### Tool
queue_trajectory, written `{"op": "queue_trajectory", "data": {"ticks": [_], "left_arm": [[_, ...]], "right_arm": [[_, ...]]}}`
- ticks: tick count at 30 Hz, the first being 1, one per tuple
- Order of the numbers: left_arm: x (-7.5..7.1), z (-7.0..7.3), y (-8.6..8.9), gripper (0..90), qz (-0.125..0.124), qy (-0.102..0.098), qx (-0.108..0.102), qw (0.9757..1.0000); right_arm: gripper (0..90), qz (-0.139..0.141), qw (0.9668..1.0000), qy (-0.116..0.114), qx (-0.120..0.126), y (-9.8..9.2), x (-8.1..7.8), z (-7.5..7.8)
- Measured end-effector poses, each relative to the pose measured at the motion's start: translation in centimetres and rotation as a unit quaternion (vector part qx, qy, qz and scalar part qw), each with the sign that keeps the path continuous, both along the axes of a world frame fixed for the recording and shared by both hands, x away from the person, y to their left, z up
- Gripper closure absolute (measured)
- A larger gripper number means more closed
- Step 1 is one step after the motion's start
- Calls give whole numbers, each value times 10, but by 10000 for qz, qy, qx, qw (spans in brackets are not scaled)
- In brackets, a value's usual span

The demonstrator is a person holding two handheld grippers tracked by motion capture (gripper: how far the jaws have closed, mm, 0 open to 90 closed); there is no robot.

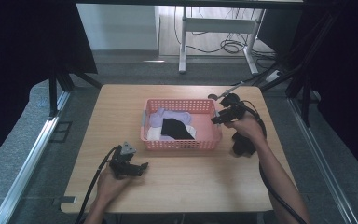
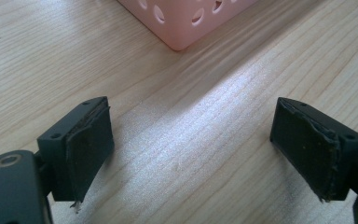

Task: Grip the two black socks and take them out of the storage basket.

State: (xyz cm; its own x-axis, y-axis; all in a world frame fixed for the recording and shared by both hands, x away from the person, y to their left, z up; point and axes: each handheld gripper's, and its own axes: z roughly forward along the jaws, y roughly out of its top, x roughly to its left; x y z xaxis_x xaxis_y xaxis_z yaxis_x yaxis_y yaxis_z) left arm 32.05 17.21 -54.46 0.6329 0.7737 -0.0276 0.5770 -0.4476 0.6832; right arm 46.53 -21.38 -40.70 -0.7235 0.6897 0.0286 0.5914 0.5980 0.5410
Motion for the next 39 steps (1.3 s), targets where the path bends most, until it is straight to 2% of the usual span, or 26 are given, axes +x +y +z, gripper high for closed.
{"op": "queue_trajectory", "data": {"ticks": [3, 5, 6, 7, 8, 11, 19, 20, 21, 26, 33, 34, 35, 36, 37, 38, 39], "left_arm": [[0, 0, 0, 128, 3, 2, -3, 10000], [0, 0, 0, 128, 3, 4, -3, 10000], [0, 0, 0, 128, -8, 0, 2, 10000], [0, 0, 0, 128, -8, 0, 2, 10000], [0, 0, 0, 128, -11, -3, 6, 10000], [0, 0, 0, 128, -17, -3, 12, 10000], [0, 0, 0, 128, -18, 1, 18, 10000], [0, 0, 0, 128, -18, 1, 18, 10000], [0, 0, 0, 128, -20, 0, 17, 10000], [0, 0, 0, 128, -15, -1, 4, 10000], [0, 0, 0, 128, -17, -2, 5, 10000], [0, 0, 0, 128, -19, -2, 7, 10000], [0, 0, 0, 128, -17, -2, 4, 10000], [0, 0, 0, 128, -17, -2, 4, 10000], [0, 0, 0, 128, -18, -3, 5, 10000], [0, 0, 0, 128, -18, -2, 5, 10000], [0, 0, 0, 128, -18, -2, 5, 10000]], "right_arm": [[465, 181, 9998, 27, -13, 20, 4, -5], [465, 230, 9997, 47, -21, 27, 6, -7], [465, 336, 9994, 77, -49, 39, 9, -11], [465, 336, 9994, 77, -49, 39, 9, -11], [465, 437, 9990, 98, -41, 50, 11, -16], [466, 555, 9983, 159, -96, 67, 15, -24], [466, 843, 9958, 312, -153, 104, 27, -44], [466, 843, 9958, 312, -153, 104, 27, -44], [465, 923, 9948, 354, -232, 112, 29, -50], [454, 1088, 9921, 486, -379, 130, 34, -63], [445, 1257, 9873, 721, -645, 148, 38, -82], [503, 1270, 9857, 765, -798, 153, 39, -87], [529, 1267, 9853, 772, -849, 154, 39, -88], [529, 1267, 9853, 772, -849, 154, 39, -88], [617, 1240, 9854, 825, -823, 154, 41, -89], [666, 1217, 9857, 849, -799, 154, 41, -88], [666, 1217, 9857, 849, -799, 154, 41, -88]]}}
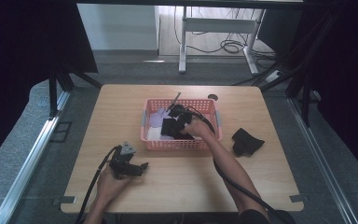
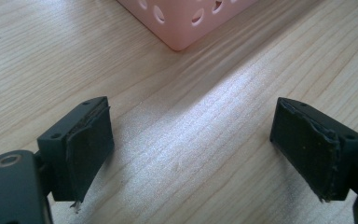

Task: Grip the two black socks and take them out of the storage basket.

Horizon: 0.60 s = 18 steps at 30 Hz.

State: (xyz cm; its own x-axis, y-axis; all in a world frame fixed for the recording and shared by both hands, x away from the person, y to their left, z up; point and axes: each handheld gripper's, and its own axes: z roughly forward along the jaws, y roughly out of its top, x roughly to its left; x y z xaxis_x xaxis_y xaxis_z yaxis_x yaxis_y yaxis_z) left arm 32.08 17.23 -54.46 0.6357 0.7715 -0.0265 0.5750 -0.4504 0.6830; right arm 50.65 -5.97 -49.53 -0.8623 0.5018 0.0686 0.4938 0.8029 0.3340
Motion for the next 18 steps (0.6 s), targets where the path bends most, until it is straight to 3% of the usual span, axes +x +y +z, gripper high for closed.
{"op": "queue_trajectory", "data": {"ticks": [1, 4, 7, 18], "left_arm": [[0, 0, 0, 128, 0, 0, -2, 10000], [0, 0, 0, 128, 0, 0, -1, 10000], [0, 0, 0, 128, -5, 0, 10, 10000], [0, 0, 0, 128, -6, 3, 13, 10000]], "right_arm": [[800, -19, 10000, 60, 33, -2, 0, 1], [868, 7, 10000, 28, 47, -3, -2, 3], [877, 7, 9999, -47, 117, -5, -3, 8], [890, -123, 9975, -438, 544, -17, -8, 50]]}}
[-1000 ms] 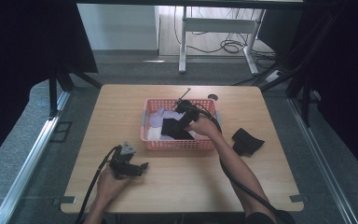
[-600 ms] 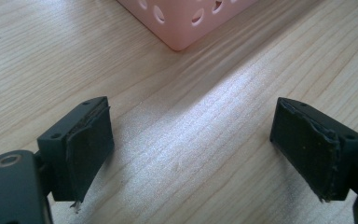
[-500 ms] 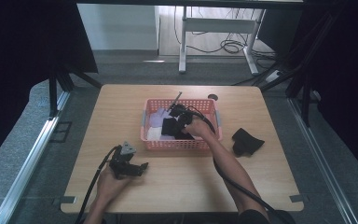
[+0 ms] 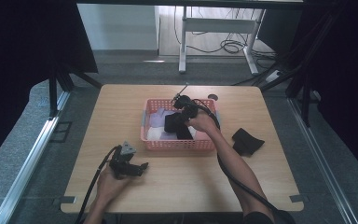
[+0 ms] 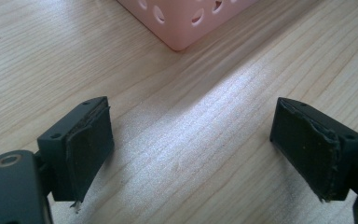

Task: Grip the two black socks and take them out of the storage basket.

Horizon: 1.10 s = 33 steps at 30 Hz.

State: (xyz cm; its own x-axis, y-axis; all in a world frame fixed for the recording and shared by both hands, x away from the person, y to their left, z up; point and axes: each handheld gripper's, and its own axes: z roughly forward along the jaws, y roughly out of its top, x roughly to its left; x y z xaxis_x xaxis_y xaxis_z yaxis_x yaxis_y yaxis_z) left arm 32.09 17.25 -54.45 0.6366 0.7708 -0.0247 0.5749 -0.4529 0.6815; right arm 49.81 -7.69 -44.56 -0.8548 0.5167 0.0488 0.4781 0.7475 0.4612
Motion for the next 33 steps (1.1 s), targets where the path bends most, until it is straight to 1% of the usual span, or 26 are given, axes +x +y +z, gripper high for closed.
{"op": "queue_trajectory", "data": {"ticks": [2, 4, 5, 6, 7, 8, 13, 14, 15, 16, 17, 18, 20, 21, 22, 23, 25, 28, 30, 31, 33], "left_arm": [[0, 0, 0, 128, 0, -1, -6, 10000], [0, 0, 0, 128, 5, -1, -7, 10000], [0, 0, 0, 128, 5, -1, -7, 10000], [0, 0, 0, 128, 5, -3, -7, 10000], [0, 0, 0, 128, 5, -3, -7, 10000], [0, 0, 0, 128, 4, -3, -5, 10000], [0, 0, 0, 128, 5, -18, -5, 10000], [0, 0, 0, 128, 5, -18, -5, 10000], [0, 0, 0, 128, 4, -19, -4, 10000], [0, 0, 0, 128, 4, -19, -5, 10000], [0, 0, 0, 128, 4, -19, -5, 10000], [0, 0, 0, 128, 5, -19, -5, 10000], [0, 0, 0, 128, 7, -19, -8, 10000], [0, 0, 0, 128, 8, -20, -18, 10000], [0, 0, 0, 128, 8, -20, -18, 10000], [0, 0, 0, 128, 8, -23, -14, 10000], [0, 0, 0, 128, 11, -18, -19, 10000], [0, 0, 0, 128, 9, -14, -18, 10000], [0, 0, 0, 128, 10, -14, -18, 10000], [0, 0, 0, 128, 8, -14, -17, 10000], [0, 0, 0, 128, 10, -15, -19, 10000]], "right_arm": [[890, 27, 10000, -88, 22, -1, -1, 6], [890, 14, 9999, -123, 102, -2, -3, 12], [890, 14, 9999, -123, 102, -2, -3, 12], [890, 4, 9997, -183, 145, -3, -4, 19], [890, 4, 9997, -183, 145, -3, -4, 19], [890, -15, 9995, -229, 196, -5, -5, 26], [890, -82, 9989, -323, 319, -10, -7, 41], [890, -82, 9989, -323, 319, -10, -7, 41], [890, -97, 9988, -351, 333, -12, -7, 44], [890, -116, 9985, -407, 355, -14, -8, 50], [890, -116, 9985, -407, 355, -14, -8, 50], [890, -129, 9980, -476, 398, -17, -8, 57], [890, -133, 9978, -498, 411, -18, -9, 59], [890, -152, 9972, -561, 466, -21, -9, 66], [890, -152, 9972, -561, 466, -21, -9, 66], [890, -164, 9968, -602, 496, -23, -10, 71], [890, -176, 9966, -628, 507, -24, -10, 74], [890, -220, 9955, -719, 574, -28, -11, 84], [890, -233, 9953, -732, 587, -29, -11, 86], [890, -245, 9950, -766, 596, -31, -12, 90], [890, -262, 9946, -793, 614, -33, -13, 93]]}}
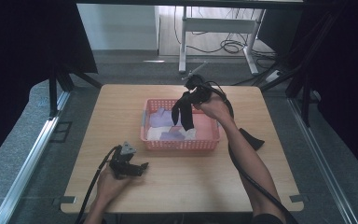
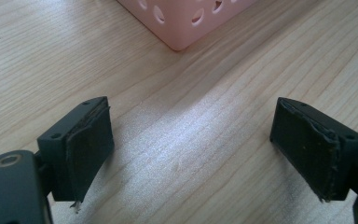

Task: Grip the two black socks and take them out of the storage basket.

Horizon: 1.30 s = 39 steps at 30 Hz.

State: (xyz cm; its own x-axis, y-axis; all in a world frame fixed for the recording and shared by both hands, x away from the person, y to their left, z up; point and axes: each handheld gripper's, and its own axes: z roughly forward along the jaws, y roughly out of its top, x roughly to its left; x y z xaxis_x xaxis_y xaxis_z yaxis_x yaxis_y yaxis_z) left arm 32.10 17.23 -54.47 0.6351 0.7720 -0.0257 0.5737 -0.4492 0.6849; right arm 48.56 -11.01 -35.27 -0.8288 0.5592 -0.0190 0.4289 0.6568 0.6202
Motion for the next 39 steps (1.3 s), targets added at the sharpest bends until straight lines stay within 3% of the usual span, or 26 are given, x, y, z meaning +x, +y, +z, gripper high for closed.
{"op": "queue_trajectory", "data": {"ticks": [19, 39], "left_arm": [[0, 0, 0, 128, -11, 11, 21, 10000], [0, 0, 0, 128, -1, 10, 9, 10000]], "right_arm": [[890, -254, 9991, -260, 238, -38, -13, 36], [890, -1013, 9930, -496, 354, -127, -32, 56]]}}
